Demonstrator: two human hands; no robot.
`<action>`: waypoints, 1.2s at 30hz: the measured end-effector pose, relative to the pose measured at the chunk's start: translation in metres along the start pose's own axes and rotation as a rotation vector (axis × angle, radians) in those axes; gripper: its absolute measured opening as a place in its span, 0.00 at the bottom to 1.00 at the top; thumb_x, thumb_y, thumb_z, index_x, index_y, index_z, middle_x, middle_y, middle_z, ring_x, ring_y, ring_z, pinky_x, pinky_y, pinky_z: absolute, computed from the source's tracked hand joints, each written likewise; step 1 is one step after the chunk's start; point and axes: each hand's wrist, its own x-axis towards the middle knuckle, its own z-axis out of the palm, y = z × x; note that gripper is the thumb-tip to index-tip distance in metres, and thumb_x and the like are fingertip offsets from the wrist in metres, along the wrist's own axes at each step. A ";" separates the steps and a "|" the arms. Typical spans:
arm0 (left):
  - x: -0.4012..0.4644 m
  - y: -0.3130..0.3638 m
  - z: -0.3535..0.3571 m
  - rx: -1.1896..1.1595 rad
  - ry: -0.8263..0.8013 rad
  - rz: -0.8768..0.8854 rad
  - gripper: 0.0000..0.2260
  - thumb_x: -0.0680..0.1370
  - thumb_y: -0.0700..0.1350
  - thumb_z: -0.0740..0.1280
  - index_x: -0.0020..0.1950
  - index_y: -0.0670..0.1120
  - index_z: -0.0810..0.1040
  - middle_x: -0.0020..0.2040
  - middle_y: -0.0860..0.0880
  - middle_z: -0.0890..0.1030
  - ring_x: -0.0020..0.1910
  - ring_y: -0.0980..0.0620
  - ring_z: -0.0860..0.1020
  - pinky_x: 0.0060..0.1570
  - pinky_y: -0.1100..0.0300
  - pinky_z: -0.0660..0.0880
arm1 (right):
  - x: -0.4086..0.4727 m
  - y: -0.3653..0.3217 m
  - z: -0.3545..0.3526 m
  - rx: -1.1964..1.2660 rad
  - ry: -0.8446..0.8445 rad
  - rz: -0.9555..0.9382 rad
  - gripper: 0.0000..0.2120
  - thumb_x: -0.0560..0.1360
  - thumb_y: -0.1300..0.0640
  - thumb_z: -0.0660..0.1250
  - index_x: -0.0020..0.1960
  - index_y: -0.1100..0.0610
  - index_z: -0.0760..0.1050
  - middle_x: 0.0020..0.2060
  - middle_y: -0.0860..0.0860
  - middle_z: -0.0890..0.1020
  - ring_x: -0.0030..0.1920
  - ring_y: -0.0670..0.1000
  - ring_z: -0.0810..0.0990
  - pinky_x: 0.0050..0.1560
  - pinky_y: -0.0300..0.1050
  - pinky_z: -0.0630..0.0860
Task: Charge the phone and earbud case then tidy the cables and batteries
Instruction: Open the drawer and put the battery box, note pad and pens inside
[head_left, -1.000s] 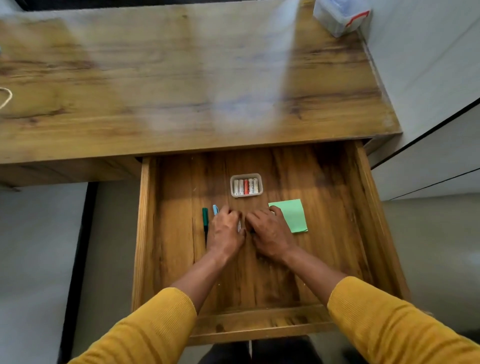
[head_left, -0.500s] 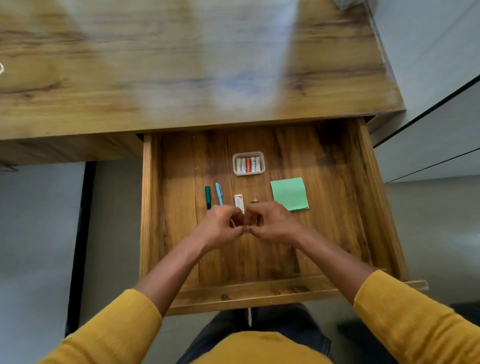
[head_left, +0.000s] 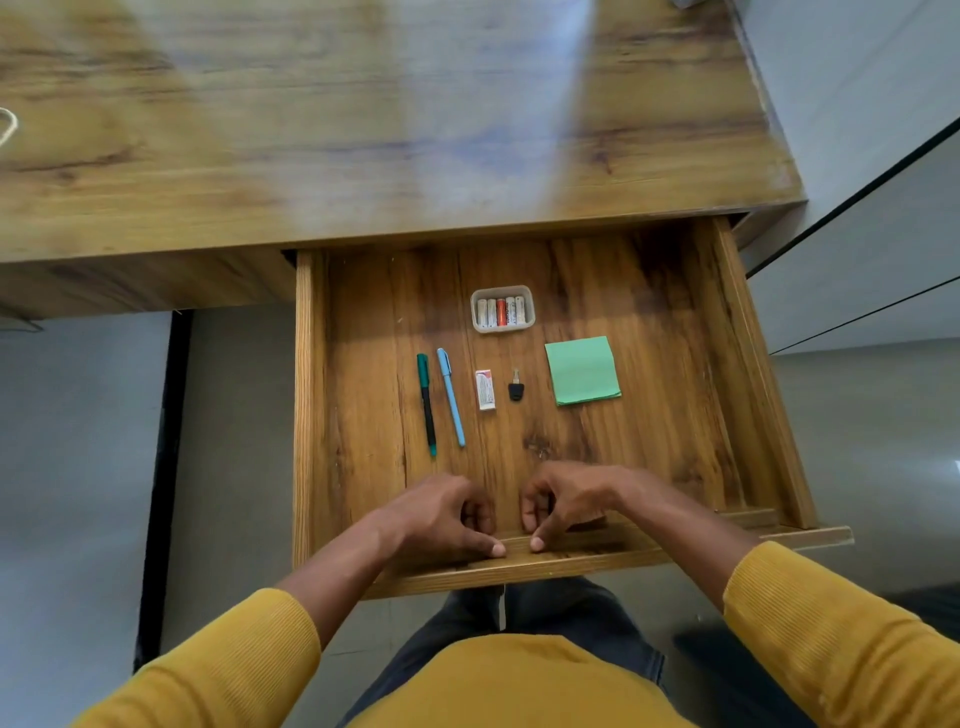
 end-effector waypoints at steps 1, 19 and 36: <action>0.000 -0.001 0.000 0.022 0.015 0.010 0.18 0.72 0.66 0.76 0.49 0.54 0.81 0.47 0.55 0.82 0.45 0.55 0.80 0.47 0.57 0.81 | 0.000 -0.001 0.001 -0.007 0.007 -0.004 0.12 0.71 0.45 0.79 0.50 0.48 0.82 0.52 0.50 0.84 0.53 0.54 0.81 0.61 0.62 0.80; 0.012 0.016 -0.048 0.120 0.212 0.006 0.14 0.74 0.66 0.75 0.51 0.58 0.81 0.49 0.59 0.80 0.48 0.58 0.79 0.47 0.60 0.79 | -0.007 -0.015 -0.040 0.052 0.246 -0.046 0.06 0.75 0.51 0.77 0.49 0.50 0.82 0.50 0.46 0.83 0.52 0.48 0.82 0.59 0.54 0.82; 0.010 0.052 -0.134 0.491 0.442 0.052 0.31 0.65 0.75 0.74 0.64 0.64 0.77 0.62 0.61 0.75 0.64 0.54 0.73 0.56 0.52 0.77 | -0.031 -0.052 -0.121 -0.048 0.568 -0.142 0.15 0.71 0.42 0.80 0.53 0.41 0.79 0.53 0.43 0.80 0.55 0.47 0.79 0.53 0.47 0.78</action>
